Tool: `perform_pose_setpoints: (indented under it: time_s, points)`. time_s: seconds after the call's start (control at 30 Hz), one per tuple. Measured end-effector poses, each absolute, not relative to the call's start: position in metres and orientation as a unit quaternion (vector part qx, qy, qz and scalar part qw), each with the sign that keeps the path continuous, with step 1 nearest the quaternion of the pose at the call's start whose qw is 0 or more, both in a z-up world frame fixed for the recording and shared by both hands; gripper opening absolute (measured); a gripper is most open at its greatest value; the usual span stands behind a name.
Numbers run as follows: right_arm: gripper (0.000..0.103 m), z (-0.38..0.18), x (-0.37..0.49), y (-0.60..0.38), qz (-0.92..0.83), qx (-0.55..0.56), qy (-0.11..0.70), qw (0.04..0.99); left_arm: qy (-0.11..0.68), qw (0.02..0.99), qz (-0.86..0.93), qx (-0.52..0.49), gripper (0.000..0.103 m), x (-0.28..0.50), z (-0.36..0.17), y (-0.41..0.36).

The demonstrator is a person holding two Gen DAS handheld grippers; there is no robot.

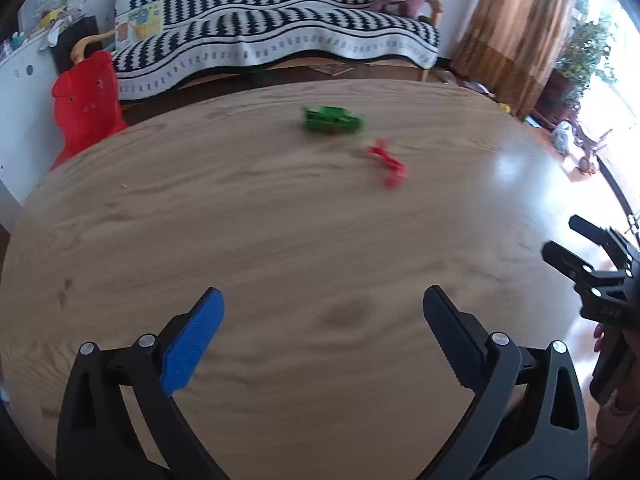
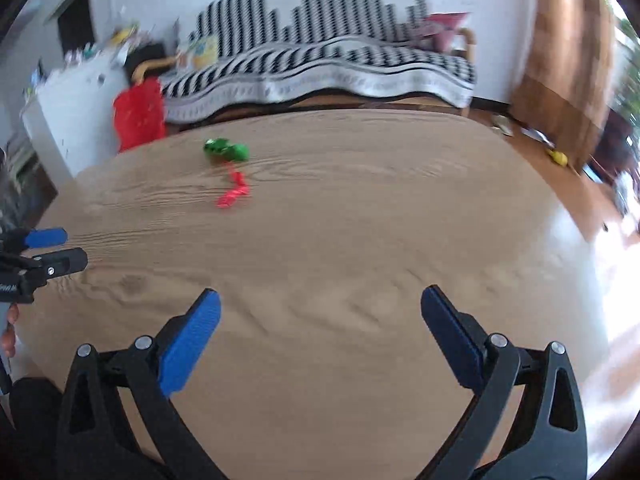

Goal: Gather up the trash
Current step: 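Move both open tools back over the table toward the green toy, then grasp the green toy car with the left tool while the right grasps the red piece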

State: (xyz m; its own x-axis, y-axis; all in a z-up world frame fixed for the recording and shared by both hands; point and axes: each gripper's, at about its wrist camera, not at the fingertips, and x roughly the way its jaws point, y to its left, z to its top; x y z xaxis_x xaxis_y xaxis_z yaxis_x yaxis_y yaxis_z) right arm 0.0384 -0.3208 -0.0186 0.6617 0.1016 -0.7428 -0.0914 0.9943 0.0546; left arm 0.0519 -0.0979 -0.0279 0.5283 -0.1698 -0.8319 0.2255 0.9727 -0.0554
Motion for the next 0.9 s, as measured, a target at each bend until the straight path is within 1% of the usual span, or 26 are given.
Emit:
perform_pose_setpoints:
  time_s: [0.13,0.23,0.33,0.5,0.63,0.83,0.9]
  points:
    - [0.097,-0.030,0.110,-0.275,0.055,-0.004,0.423,0.905,0.482,0.869,-0.110,0.015,0.097,0.100,-0.038,-0.077]
    - [0.097,-0.052,0.164,-0.252,0.041,-0.004,0.443,0.896,0.490,0.864,-0.115,0.029,0.097,0.140,-0.049,-0.075]
    - [0.097,-0.078,0.194,-0.246,0.023,-0.017,0.473,0.880,0.510,0.849,-0.132,0.045,0.097,0.175,-0.066,-0.079]
    - [0.097,-0.080,0.196,-0.254,0.039,-0.022,0.459,0.887,0.513,0.842,-0.147,0.077,0.097,0.211,-0.089,-0.088]
    - [0.098,-0.082,0.191,-0.267,0.069,-0.033,0.451,0.889,0.512,0.833,-0.182,0.103,0.097,0.237,-0.098,-0.103]
    - [0.098,-0.083,0.195,-0.284,0.085,-0.039,0.451,0.888,0.479,0.813,-0.246,0.220,0.097,0.266,-0.098,-0.139]
    - [0.098,-0.083,0.197,-0.285,0.099,-0.045,0.450,0.886,0.446,0.807,-0.270,0.276,0.097,0.267,-0.096,-0.156]
